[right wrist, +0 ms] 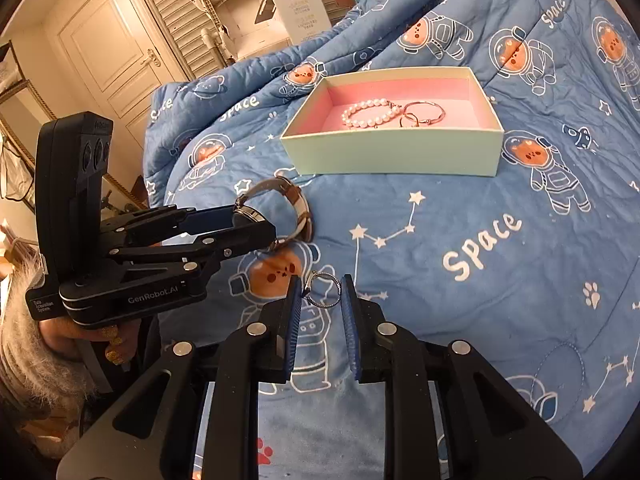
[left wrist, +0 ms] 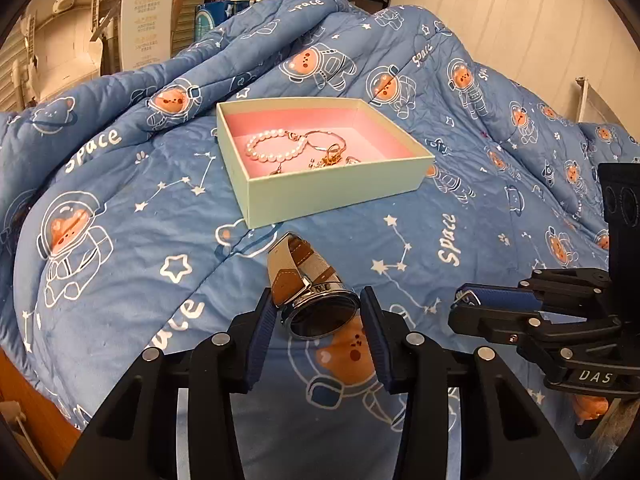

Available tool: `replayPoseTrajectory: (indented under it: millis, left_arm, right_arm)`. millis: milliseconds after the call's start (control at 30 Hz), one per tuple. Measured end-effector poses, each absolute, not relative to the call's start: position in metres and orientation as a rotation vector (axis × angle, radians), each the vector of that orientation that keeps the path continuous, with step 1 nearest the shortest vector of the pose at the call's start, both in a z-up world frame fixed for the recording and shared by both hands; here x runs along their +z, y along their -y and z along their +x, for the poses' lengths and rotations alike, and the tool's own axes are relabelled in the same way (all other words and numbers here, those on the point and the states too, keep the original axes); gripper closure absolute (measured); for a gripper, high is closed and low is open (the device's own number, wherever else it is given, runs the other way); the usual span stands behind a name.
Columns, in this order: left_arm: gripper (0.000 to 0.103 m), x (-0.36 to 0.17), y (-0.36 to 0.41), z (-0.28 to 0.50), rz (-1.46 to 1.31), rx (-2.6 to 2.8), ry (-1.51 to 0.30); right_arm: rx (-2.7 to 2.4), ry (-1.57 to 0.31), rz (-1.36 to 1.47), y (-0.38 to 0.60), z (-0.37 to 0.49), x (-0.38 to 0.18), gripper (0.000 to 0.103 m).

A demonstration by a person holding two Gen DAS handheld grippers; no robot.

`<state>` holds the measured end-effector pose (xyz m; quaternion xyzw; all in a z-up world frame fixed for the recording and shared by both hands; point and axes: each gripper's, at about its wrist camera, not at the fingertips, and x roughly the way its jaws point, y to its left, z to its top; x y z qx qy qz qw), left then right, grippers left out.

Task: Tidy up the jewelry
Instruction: 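Lift and carry the watch and silver ring over the pink-lined box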

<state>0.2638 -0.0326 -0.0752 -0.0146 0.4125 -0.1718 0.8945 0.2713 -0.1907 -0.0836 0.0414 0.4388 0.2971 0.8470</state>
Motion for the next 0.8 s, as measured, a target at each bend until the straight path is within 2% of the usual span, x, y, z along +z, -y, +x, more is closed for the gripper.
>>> replayPoseTrajectory:
  millis: [200, 233, 267, 333, 633, 800]
  left_arm:
    - [0.066, -0.063, 0.041, 0.267, 0.02, -0.367, -0.823]
    - [0.071, -0.062, 0.041, 0.268, 0.015, -0.374, -0.824]
    - [0.084, -0.061, 0.041, 0.269, 0.01, -0.382, -0.829]
    - [0.092, -0.058, 0.039, 0.272, -0.006, -0.396, -0.84]
    - [0.092, -0.061, 0.038, 0.276, 0.008, -0.383, -0.844]
    - [0.073, -0.068, 0.045, 0.276, 0.022, -0.399, -0.846]
  right_arm:
    - [0.612, -0.885, 0.056, 0.192, 0.287, -0.066, 0.082]
    - [0.613, -0.882, 0.057, 0.193, 0.289, -0.065, 0.082]
    - [0.611, -0.879, 0.053, 0.193, 0.291, -0.063, 0.082]
    - [0.607, -0.871, 0.049, 0.195, 0.294, -0.06, 0.082]
    - [0.589, -0.88, 0.038, 0.198, 0.3, -0.064, 0.082]
    - [0.557, -0.881, 0.043, 0.207, 0.3, -0.068, 0.082]
